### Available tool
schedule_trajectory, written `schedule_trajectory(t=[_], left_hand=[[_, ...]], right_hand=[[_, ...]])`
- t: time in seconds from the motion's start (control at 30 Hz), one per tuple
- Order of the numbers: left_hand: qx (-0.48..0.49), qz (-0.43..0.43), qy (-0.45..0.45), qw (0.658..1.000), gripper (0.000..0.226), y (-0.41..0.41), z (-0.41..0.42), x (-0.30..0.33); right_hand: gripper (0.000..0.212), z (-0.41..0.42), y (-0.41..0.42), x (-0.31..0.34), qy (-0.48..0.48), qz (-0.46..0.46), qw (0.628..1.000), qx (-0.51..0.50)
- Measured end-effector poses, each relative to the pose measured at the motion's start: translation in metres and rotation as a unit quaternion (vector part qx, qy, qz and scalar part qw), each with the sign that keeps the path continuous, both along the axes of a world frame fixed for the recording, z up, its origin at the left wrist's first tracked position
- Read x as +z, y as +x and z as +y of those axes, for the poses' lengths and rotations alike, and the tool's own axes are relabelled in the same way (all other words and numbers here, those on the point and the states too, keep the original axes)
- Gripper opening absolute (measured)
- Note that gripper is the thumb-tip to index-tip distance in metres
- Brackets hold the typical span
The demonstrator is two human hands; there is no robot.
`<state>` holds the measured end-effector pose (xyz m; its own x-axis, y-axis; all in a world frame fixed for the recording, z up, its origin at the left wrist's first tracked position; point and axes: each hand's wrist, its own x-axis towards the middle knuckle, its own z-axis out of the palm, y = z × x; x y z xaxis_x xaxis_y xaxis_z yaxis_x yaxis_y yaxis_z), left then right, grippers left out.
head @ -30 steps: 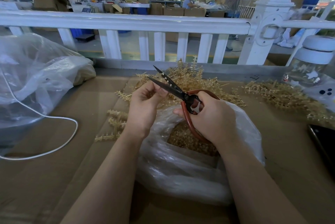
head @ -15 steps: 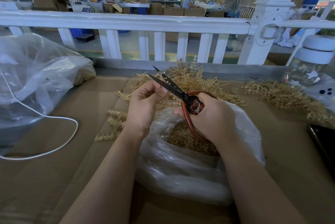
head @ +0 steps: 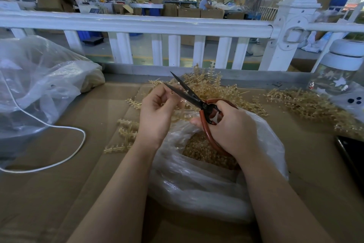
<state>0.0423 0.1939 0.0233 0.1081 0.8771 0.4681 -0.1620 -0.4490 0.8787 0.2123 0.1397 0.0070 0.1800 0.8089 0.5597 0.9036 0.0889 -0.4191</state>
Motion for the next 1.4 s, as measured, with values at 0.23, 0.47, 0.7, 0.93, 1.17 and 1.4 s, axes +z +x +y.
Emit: schedule_trajectory(t=[0.23, 0.47, 0.7, 0.93, 1.17, 1.4], left_hand=[[0.022, -0.014, -0.035, 0.999, 0.012, 0.0006, -0.0005, -0.0007], [0.045, 0.021, -0.03, 0.998, 0.013, 0.0001, -0.0021, 0.001], [0.055, 0.035, -0.053, 0.996, 0.007, -0.0014, 0.0007, -0.0005], [0.108, 0.038, -0.069, 0.991, 0.009, -0.0003, 0.0021, 0.0003], [0.077, 0.074, -0.047, 0.993, 0.016, -0.0001, -0.001, 0.0009], [0.086, 0.148, -0.007, 0.985, 0.016, 0.0025, -0.0041, 0.002]], right_hand=[[0.059, 0.0009, 0.0008, -0.0025, 0.029, 0.016, 0.999, 0.004], [0.067, 0.0027, 0.0017, -0.0025, 0.041, -0.013, 0.999, -0.001], [0.068, 0.0048, 0.0014, -0.0035, 0.074, -0.039, 0.996, -0.007], [0.069, 0.0052, -0.0003, -0.0046, 0.12, -0.02, 0.993, -0.004], [0.075, 0.0038, 0.0013, -0.0054, 0.133, 0.04, 0.99, -0.034], [0.064, 0.0008, -0.0008, -0.001, 0.124, 0.062, 0.99, -0.018]])
